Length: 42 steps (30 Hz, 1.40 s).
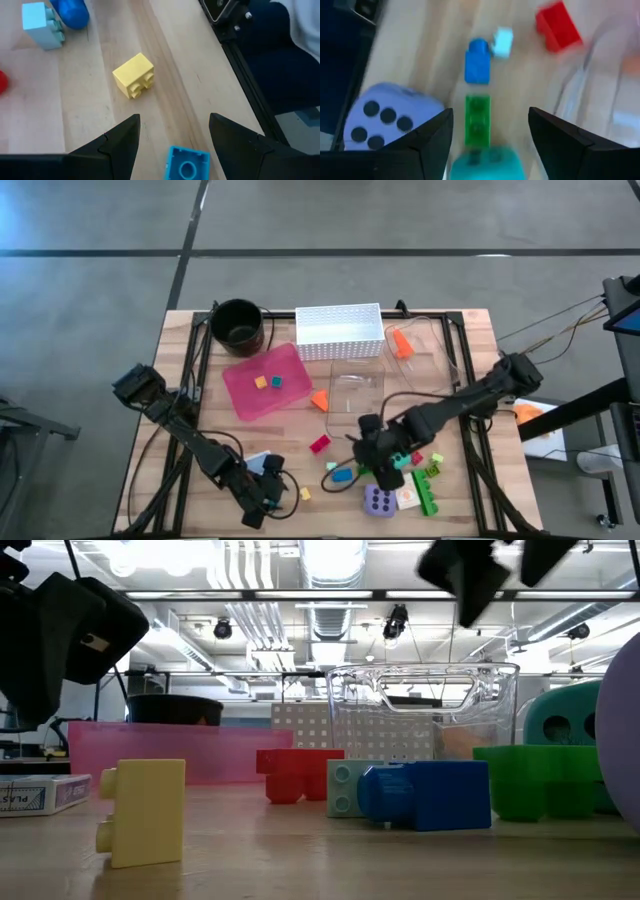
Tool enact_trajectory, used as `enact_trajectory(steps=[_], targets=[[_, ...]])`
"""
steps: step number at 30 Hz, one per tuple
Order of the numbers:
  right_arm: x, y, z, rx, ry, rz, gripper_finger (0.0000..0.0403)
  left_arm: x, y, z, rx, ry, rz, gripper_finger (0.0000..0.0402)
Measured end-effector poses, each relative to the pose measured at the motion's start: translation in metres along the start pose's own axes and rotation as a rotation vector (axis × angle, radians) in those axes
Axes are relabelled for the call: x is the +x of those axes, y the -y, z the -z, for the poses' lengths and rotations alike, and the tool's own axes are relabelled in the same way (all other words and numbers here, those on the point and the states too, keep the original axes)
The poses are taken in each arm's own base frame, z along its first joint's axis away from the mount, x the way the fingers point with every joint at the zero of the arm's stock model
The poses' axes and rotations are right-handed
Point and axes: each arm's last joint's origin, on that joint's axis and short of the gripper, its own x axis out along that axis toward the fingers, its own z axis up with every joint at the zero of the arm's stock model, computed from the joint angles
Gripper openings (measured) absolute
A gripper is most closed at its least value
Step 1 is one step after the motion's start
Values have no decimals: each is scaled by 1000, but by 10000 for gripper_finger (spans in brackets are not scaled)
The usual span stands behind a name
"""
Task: Pick & Place Toys
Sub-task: Put the bottom large green game piece into the top transparent bin
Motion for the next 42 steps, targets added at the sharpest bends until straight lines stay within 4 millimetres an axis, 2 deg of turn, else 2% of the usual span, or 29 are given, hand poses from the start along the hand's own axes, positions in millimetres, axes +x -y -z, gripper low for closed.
enact_trajectory(steps=[6, 15, 26, 36, 42], targets=[[-18, -18, 29, 215, -128, 99, 261, 0, -1, 0, 1, 9, -20, 242], [-27, -51, 73, 589, -229, 33, 261, 0, -4, -2, -3, 40, -90, 242], [4, -66, 112, 924, -423, 123, 261, 2, -20, -8, -38, 65, -168, 242], [25, -98, 144, 1132, -401, 49, 261, 3, -23, -10, -45, 66, -175, 242], [29, -105, 161, 1219, -344, 97, 261, 3, -23, -10, -45, 65, -175, 242]])
